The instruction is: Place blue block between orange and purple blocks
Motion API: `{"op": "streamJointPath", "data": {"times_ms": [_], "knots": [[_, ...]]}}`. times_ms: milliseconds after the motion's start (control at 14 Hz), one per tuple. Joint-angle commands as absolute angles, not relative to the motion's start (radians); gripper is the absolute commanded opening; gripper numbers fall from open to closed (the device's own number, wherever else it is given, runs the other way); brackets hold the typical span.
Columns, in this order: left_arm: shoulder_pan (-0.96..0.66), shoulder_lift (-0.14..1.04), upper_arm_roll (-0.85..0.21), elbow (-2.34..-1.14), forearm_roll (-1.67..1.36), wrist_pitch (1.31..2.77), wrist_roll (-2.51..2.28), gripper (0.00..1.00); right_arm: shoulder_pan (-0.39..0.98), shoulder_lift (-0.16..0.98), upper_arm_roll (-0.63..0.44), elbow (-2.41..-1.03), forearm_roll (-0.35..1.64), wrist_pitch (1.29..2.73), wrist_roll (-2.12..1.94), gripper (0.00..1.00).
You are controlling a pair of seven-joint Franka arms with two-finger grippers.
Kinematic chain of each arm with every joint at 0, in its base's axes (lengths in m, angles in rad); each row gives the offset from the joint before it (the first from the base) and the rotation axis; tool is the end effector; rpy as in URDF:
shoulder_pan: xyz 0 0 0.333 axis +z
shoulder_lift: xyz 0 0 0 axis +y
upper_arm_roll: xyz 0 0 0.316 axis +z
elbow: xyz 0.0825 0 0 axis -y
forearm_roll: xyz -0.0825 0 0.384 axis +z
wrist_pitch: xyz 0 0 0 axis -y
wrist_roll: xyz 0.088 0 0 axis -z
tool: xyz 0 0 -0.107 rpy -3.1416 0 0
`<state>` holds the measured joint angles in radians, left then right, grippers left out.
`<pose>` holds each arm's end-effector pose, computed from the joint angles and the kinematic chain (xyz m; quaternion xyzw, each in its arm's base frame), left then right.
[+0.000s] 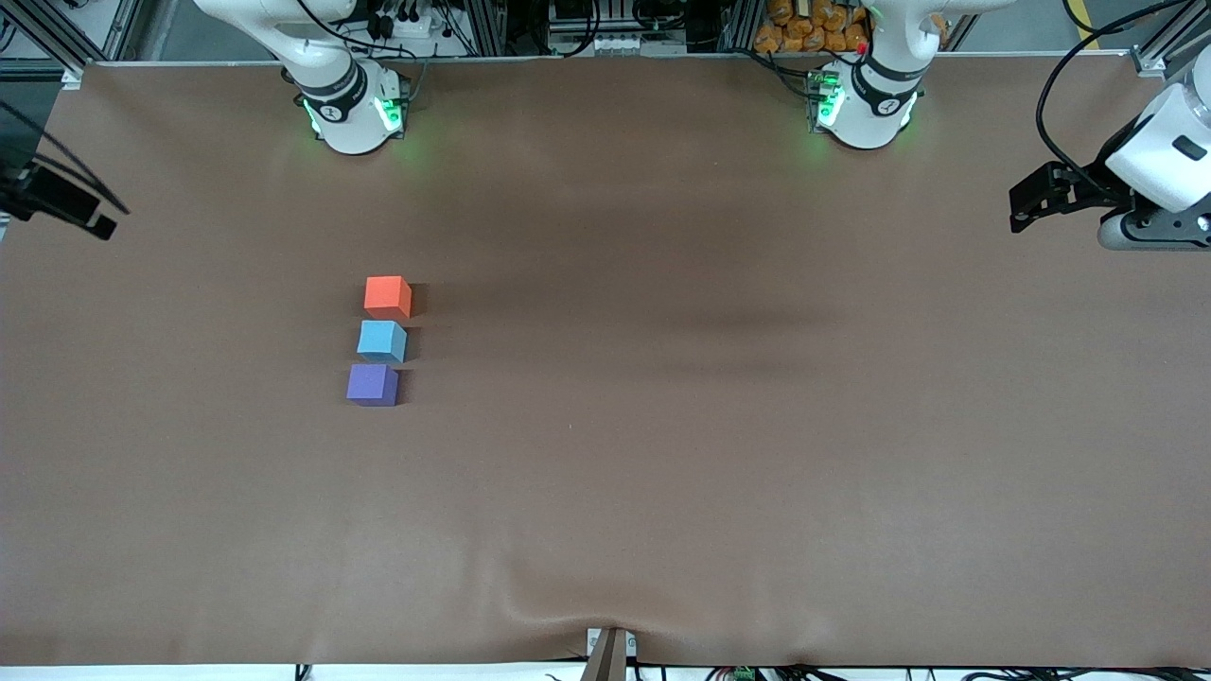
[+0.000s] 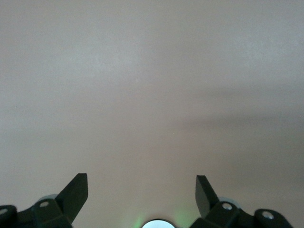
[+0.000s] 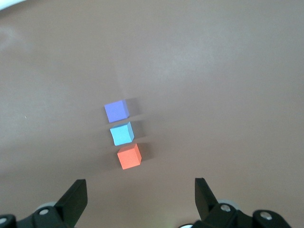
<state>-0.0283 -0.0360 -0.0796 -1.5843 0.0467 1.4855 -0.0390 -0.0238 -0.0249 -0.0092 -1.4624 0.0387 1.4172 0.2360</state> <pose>0.5316 -0.0531 0.6306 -0.9987 0.0331 0.0295 0.0270 0.5299 -0.0130 0.6751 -0.9911 0.1313 0.0120 0.0181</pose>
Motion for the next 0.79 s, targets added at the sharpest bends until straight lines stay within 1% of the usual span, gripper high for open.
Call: {"op": "streamJointPath", "data": {"times_ms": [0, 143, 214, 714], "knots": [[-0.025, -0.034, -0.080, -1.574, 0.038, 1.476, -0.026, 1.00, -0.023, -0.074, -0.002, -1.531, 0.028, 1.444, 0.197, 1.00], [-0.023, -0.034, -0.078, -1.574, 0.043, 1.476, -0.021, 1.00, -0.009, -0.060, 0.005, -1.479, 0.018, 1.419, 0.175, 1.00], [-0.023, -0.032, -0.077, -1.574, 0.041, 1.476, -0.026, 1.00, -0.011, -0.054, 0.003, -1.476, 0.012, 1.399, 0.163, 1.00], [-0.026, -0.032, -0.078, -1.574, 0.043, 1.477, -0.034, 1.00, -0.011, -0.055, 0.006, -1.477, -0.023, 1.397, 0.058, 1.00]]}}
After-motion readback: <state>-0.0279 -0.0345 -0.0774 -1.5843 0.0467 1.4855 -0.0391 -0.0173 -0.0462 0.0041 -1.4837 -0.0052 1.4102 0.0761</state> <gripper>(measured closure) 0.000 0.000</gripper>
